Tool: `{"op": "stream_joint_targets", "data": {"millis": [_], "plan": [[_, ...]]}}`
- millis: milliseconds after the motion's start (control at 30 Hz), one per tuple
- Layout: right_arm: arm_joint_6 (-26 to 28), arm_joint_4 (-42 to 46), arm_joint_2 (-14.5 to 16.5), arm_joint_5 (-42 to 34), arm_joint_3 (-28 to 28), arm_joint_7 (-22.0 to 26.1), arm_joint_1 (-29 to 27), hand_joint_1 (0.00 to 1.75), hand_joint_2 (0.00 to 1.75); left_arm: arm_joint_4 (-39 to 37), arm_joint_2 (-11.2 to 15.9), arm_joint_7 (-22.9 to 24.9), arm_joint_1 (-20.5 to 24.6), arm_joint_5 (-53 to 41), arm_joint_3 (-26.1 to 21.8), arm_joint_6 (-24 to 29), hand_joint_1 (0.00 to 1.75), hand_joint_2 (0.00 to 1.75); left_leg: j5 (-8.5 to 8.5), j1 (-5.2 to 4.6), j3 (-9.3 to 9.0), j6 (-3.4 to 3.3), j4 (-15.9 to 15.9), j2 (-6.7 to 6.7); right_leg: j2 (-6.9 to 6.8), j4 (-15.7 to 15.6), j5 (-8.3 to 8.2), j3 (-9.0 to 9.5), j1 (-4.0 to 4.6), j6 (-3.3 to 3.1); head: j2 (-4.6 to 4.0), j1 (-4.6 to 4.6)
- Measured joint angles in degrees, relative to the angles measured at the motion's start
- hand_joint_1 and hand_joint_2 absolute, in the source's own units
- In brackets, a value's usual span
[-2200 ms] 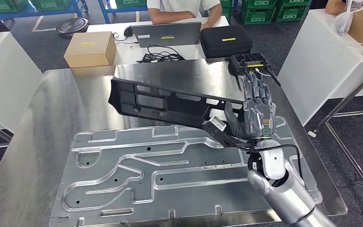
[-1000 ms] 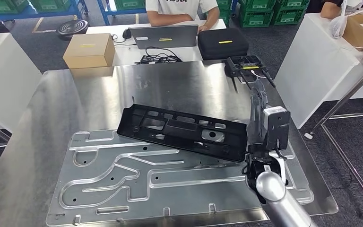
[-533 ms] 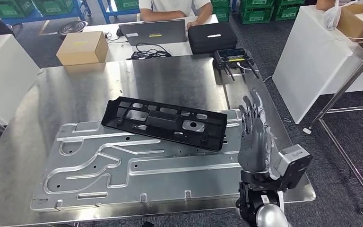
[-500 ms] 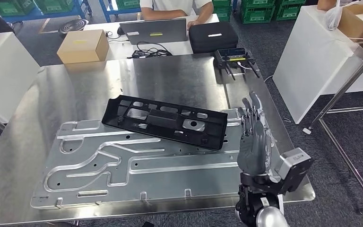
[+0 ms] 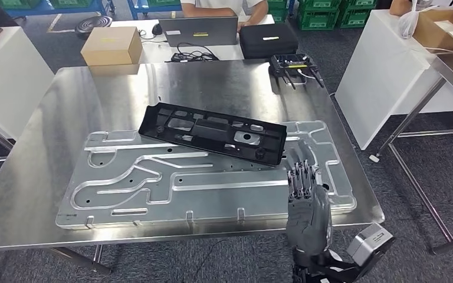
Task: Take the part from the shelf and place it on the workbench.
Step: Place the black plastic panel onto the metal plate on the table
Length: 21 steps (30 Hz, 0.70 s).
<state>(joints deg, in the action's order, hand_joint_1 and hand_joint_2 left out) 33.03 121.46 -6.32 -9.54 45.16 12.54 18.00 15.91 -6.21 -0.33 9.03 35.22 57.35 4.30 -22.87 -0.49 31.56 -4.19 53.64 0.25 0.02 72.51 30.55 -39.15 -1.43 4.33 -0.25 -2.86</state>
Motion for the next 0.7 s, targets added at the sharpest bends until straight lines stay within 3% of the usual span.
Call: {"op": "stream_joint_targets", "data": {"millis": [67, 133, 167, 267, 300, 333, 400, 433, 467, 500, 567, 633, 667, 700], "plan": [[-0.8, 0.1, -0.2, -0.6, 0.0, 0.5, -1.4, 0.0, 0.0, 0.0, 0.0, 0.1, 0.2, -0.1, 0.0, 0.2, 0.0, 0.0, 0.86, 0.29, 1.43, 0.66, 0.6, -0.05, 0.02, -6.5, -2.69, 5.48, -0.42, 0.73, 0.01, 0.01], [-1.3, 0.2, -0.3, -1.3, 0.0, 0.8, -2.4, 0.0, 0.0, 0.0, 0.1, 0.1, 0.4, -0.1, -0.1, 0.2, 0.0, 0.0, 1.4, 0.29, 2.58, 1.37, 1.5, -0.13, 0.31, -14.0, -2.35, 10.5, -0.55, 0.9, 0.01, 0.0], [-1.5, 0.3, -0.4, -1.6, 0.0, 1.0, -2.9, 0.0, 0.0, 0.0, 0.1, 0.2, 0.5, -0.1, -0.1, 0.2, 0.0, 0.0, 1.73, 0.17, 2.95, 1.66, 1.8, -0.14, 0.43, -15.9, -1.72, 11.53, -0.48, 0.62, 0.01, -0.01], [-1.7, 0.5, -0.6, -2.4, -0.1, 1.5, -4.2, 0.0, 0.0, 0.0, 0.1, 0.2, 0.5, 0.0, -0.1, 0.2, 0.0, 0.0, 2.08, 0.38, 3.74, 2.43, 2.4, -0.17, 0.14, -16.5, -2.22, 10.97, -0.27, -1.22, 0.01, -0.02], [-1.7, 0.6, -0.7, -2.6, -0.2, 1.6, -4.6, 0.0, 0.0, 0.0, 0.1, 0.2, 0.5, 0.0, -0.2, 0.2, 0.0, 0.0, 0.69, 0.54, 4.28, 2.71, 3.7, -0.19, -0.06, -16.5, -2.69, 10.51, -0.28, -1.87, 0.0, -0.02], [-1.7, 0.7, -0.8, -2.8, -0.2, 1.8, -5.0, 0.0, 0.0, 0.0, 0.1, 0.2, 0.6, 0.1, -0.2, 0.2, 0.0, 0.0, -1.74, 0.67, 5.12, 3.01, 6.2, -0.2, -0.26, -16.6, -3.25, 9.88, -0.3, -2.45, -0.01, -0.03], [-1.7, 1.0, -1.0, -3.1, -0.2, 2.0, -5.7, 0.0, 0.0, 0.0, 0.1, 0.2, 0.8, 0.2, -0.3, 0.2, 0.0, 0.0, -7.53, 0.78, 6.95, 3.48, 13.9, -0.21, -0.44, -16.6, -4.41, 8.4, -0.19, -3.06, -0.01, -0.03], [-1.7, 1.1, -1.1, -3.2, -0.3, 2.2, -6.1, 0.0, 0.0, 0.0, 0.1, 0.2, 0.9, 0.2, -0.3, 0.2, 0.0, 0.0, -9.24, 0.82, 7.31, 3.6, 17.4, -0.2, -0.49, -16.5, -5.03, 7.59, -0.11, -3.16, 0.0, -0.03], [-1.8, 1.3, -1.2, -3.4, -0.3, 2.3, -6.5, 0.0, 0.0, 0.0, 0.1, 0.2, 0.9, 0.2, -0.4, 0.2, 0.0, 0.0, -9.59, 0.84, 6.89, 3.57, 19.2, -0.2, -0.51, -16.5, -5.63, 6.8, -0.04, -3.19, 0.01, -0.03], [-1.8, 1.5, -1.3, -3.6, -0.4, 2.5, -7.0, 0.0, 0.0, 0.0, 0.1, 0.2, 0.8, 0.2, -0.4, 0.2, 0.0, 0.0, -8.79, 0.83, 5.62, 3.42, 19.0, -0.21, -0.51, -16.5, -6.24, 6.03, 0.05, -3.17, 0.01, -0.03], [-1.9, 1.9, -1.6, -3.9, -0.7, 2.7, -7.7, 0.0, 0.0, 0.0, 0.1, 0.4, 0.4, 0.2, -0.6, 0.2, 0.0, 0.0, -6.01, 0.64, 0.46, 2.61, 12.8, -0.21, -0.44, -16.5, -7.48, 4.58, 0.21, -3.01, 0.01, -0.02], [-2.1, 2.4, -1.8, -4.3, -1.0, 3.2, -8.3, 0.0, 0.0, 0.0, 0.2, 0.5, 0.2, 0.2, -0.7, 0.3, 0.0, 0.0, -5.53, 0.25, -5.21, 1.7, 4.0, -0.23, -0.43, -16.6, -8.7, 3.56, 0.37, -2.53, 0.01, -0.02], [-2.3, 2.6, -1.9, -4.6, -1.1, 3.5, -8.6, 0.0, 0.0, 0.0, 0.2, 0.5, 0.2, 0.2, -0.7, 0.3, 0.0, 0.0, -5.84, 0.0, -6.76, 1.43, 1.1, -0.27, -0.5, -16.7, -9.29, 3.32, 0.34, -2.22, 0.0, -0.02], [-2.5, 2.8, -1.9, -4.9, -1.2, 3.8, -8.9, 0.0, 0.0, 0.0, 0.2, 0.5, 0.2, 0.2, -0.8, 0.4, 0.0, 0.0, -6.08, -0.19, -7.18, 1.33, -0.2, -0.3, -0.57, -16.9, -9.89, 3.2, 0.29, -1.85, 0.0, -0.01]]}}
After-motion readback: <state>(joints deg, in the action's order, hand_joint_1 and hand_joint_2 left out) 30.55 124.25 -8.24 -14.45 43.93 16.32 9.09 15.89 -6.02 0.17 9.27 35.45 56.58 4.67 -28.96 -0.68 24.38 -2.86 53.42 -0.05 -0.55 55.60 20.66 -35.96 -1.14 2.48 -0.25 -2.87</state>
